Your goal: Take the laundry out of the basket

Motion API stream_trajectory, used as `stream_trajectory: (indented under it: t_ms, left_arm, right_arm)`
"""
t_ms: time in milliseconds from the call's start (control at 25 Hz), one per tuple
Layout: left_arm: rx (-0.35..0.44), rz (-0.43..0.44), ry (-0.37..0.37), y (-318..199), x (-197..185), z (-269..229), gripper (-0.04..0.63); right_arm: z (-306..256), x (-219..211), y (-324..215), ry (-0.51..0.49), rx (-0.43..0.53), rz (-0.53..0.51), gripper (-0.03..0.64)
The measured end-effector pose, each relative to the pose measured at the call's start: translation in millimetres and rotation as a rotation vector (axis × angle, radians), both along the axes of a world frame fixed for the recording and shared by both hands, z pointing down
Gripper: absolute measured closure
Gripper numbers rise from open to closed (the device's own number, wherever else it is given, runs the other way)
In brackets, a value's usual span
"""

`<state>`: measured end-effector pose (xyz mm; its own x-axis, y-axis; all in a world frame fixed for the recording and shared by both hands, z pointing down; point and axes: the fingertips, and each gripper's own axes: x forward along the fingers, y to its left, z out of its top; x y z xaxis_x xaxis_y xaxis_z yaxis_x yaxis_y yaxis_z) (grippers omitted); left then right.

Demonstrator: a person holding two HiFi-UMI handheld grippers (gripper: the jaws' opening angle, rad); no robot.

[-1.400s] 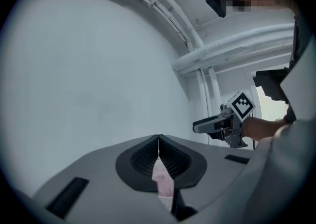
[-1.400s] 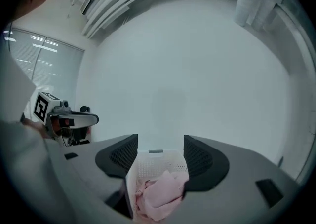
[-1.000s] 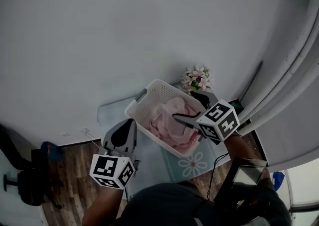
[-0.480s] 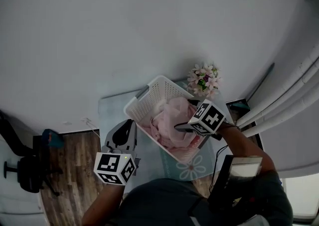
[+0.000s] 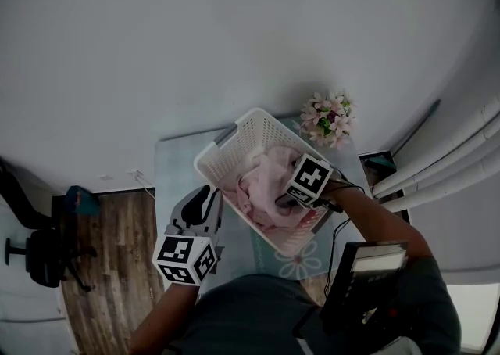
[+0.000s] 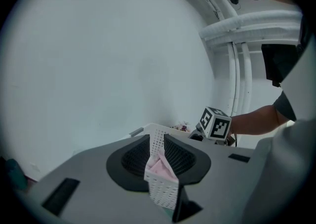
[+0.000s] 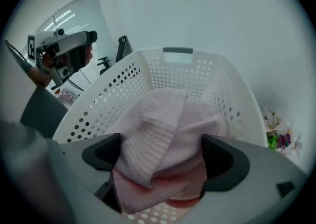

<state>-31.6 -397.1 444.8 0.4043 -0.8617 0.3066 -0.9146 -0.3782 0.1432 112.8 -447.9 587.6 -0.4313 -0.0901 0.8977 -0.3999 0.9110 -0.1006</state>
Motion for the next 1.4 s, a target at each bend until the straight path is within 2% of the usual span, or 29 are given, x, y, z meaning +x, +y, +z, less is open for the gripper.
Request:
stream_trajectory:
  t_ms: [160,360,640,880,1400]
  left_arm:
    - [0.007,-0.019,-0.006,2.1,-4.4,-0.7,0.518]
    - [-0.007,-0.056,-0.002,6.5,-16.4,4.3,0.518]
    - [-0.020,-0.079,-0.004,14.4,-24.7,6.7,0.518]
    - [-0.031,-0.113,0.002,18.7,-34.2,11.6,0.518]
    - [-0.055,-0.121,0.010,9.5,-34.1,27.4,0.518]
  right_arm:
    - [36.4,-3.4,3.8,0.103,-0.038,-0.072,0.119]
    - [73.8,-14.3,4.5,0.153,-0.074,-0.119,0.112]
    - [102.4,-38.3,10.4,0.121,-0.108,-0.187,0.103]
    - [117.4,-47.5,7.5,0.142,-0.104,-0.254,0.103]
    - [129.2,-54.5,0.7,0.215,-0.075,-0.264,0.103]
